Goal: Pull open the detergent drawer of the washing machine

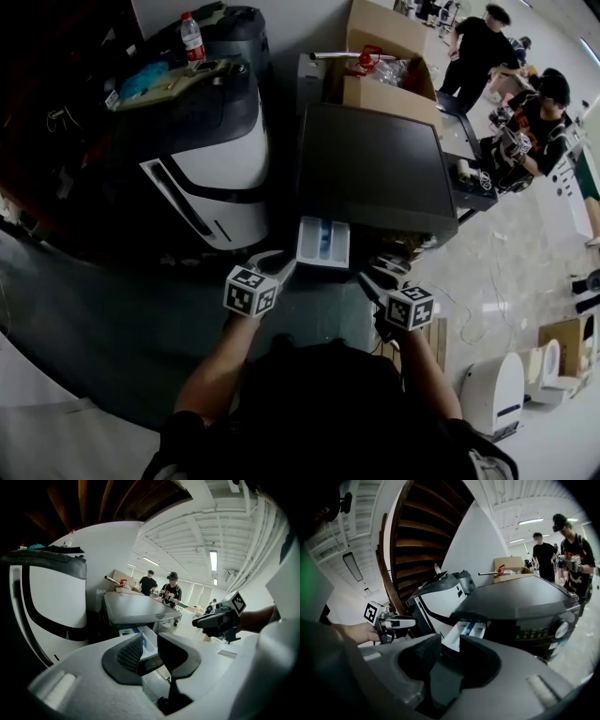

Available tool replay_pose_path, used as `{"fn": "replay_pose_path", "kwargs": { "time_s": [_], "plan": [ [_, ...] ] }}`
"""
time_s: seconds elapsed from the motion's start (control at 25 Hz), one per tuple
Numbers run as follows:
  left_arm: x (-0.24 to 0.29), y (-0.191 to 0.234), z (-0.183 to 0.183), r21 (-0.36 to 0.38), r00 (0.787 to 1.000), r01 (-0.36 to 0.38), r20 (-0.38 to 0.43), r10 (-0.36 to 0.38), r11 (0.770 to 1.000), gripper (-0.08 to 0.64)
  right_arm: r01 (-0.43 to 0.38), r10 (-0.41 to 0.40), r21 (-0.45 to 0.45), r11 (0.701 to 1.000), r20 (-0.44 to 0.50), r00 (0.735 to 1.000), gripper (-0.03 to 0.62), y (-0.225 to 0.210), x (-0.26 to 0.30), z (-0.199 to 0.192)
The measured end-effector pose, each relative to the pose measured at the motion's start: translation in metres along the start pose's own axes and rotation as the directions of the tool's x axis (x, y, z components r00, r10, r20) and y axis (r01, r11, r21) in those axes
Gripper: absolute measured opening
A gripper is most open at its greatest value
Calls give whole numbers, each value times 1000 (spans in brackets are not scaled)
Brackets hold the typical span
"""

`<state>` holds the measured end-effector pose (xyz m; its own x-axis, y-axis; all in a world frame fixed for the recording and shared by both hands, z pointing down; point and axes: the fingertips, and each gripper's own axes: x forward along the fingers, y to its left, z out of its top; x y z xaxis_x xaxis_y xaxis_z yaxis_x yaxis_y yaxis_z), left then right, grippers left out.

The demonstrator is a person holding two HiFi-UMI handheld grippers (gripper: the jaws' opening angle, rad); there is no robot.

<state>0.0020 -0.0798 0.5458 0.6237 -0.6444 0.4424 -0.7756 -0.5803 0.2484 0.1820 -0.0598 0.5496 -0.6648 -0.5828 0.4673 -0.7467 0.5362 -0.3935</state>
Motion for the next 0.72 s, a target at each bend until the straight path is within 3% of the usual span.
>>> {"fn": "replay_pose_path", "kwargs": {
  "time_s": [0.16,0.44,0.72],
  "plan": [
    [10,-25,23,7,999,-9,42,9,1000,94,-10,12,-44,999,45,999,112,-5,-23,25],
    [3,-52,87,140,991,-51,127,33,989,83,-47,73,-179,983,141,987,92,5,-47,87],
    [-23,-65,171,184,964,-116,257,67,976,67,-54,135,-254,966,316,939,18,28,-80,170]
  ]
}}
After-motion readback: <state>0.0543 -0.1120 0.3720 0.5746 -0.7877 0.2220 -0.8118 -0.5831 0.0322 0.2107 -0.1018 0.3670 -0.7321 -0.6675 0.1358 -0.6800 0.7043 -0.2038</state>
